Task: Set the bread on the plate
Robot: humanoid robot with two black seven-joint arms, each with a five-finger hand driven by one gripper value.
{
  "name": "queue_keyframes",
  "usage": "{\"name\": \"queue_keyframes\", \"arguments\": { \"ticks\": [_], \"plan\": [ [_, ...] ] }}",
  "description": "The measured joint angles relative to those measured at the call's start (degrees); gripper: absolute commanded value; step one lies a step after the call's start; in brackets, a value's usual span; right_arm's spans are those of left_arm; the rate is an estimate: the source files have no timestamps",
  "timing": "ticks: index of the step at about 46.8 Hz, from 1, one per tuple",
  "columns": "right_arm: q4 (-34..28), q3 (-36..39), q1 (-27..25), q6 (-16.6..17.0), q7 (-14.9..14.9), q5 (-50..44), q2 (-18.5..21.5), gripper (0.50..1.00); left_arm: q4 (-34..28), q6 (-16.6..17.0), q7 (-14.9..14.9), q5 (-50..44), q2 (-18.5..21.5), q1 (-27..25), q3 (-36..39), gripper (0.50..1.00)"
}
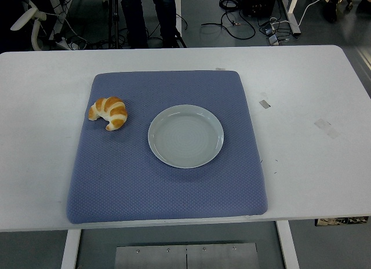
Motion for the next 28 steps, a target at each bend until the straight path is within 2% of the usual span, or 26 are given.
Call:
{"name": "queue_keyframes", "arguments": {
  "ticks": [11, 28],
  "plan": [
    [0.0, 0.0, -0.02, 0.0, -0.01, 0.0, 0.0, 1.0, -0.25, 0.05, -1.22, 1.69, -1.03, 0.63, 0.05, 0.983],
    [0.0, 0.0, -0.01, 0.0, -0.01, 0.0, 0.0, 1.0, -0.17, 0.1, -1.49, 2.84, -1.16, 0.63, 0.17, 0.983]
  ]
}}
